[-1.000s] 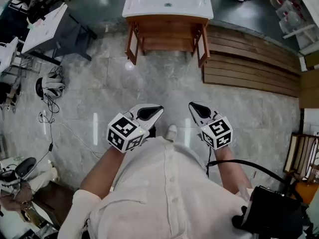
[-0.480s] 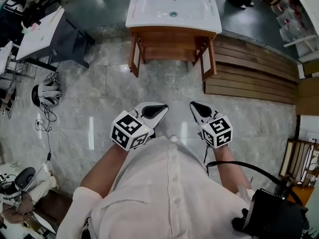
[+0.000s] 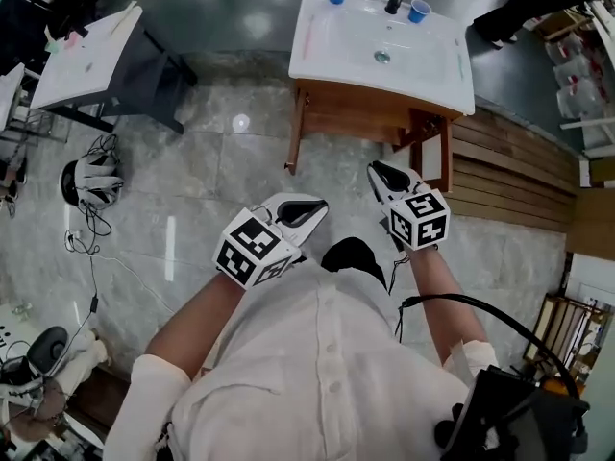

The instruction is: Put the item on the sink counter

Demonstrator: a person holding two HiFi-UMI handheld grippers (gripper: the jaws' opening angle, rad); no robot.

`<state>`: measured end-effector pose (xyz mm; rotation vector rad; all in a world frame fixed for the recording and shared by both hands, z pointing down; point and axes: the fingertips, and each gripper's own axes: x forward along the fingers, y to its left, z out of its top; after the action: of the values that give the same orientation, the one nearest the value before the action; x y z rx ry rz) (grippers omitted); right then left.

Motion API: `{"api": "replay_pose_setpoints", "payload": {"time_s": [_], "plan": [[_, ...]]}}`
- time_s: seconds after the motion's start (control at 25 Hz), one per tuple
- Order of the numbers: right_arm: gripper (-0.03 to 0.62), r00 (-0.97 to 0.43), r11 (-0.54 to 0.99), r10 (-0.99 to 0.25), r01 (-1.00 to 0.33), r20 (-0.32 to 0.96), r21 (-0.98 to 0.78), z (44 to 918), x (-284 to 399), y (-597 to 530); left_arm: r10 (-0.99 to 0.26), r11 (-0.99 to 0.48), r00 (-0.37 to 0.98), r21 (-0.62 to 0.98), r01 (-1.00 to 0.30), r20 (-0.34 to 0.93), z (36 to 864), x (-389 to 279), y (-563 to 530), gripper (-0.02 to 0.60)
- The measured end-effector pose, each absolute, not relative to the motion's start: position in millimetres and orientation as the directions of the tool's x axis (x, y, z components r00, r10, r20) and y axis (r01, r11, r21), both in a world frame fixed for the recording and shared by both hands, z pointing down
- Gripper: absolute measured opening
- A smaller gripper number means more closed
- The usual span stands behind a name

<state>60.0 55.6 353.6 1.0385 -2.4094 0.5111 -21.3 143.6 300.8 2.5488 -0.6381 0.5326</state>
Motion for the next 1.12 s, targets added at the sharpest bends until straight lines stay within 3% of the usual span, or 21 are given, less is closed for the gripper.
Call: {"api": "replay_pose_setpoints", "payload": {"time_s": [0.12, 0.36, 0.6, 1.12], "plan": [[0.01, -0.608, 0.655, -0.567, -0.742, 0.557, -0.144, 355.4, 26.4, -1.6, -0.37, -0.753, 0.803, 0.355, -0.554, 0.468, 302.3, -47.8, 113.3, 0.006], [0.084, -0.596, 0.664, -0.559, -0.738, 0.576, -0.12, 382.5, -25.2, -122.6, -0.401, -0.691, 0.766, 0.383, -0.613, 0.502, 319.6, -66.8, 55.0, 0.006], [0.127, -0.606, 0.631, -0.528, -0.749, 0.595, -0.203, 420.6, -68.3, -224.0, -0.431, -0.638, 0.742, 0.408, -0.653, 0.514, 321.8, -71.5, -3.0, 0.006], [0.132, -0.449, 0.505, -0.561, -0.851, 0.696, -0.142, 502.8, -96.5, -345.8, -0.481, -0.549, 0.686, 0.422, -0.721, 0.546, 333.6, -88.3, -74.3, 0.006]]}}
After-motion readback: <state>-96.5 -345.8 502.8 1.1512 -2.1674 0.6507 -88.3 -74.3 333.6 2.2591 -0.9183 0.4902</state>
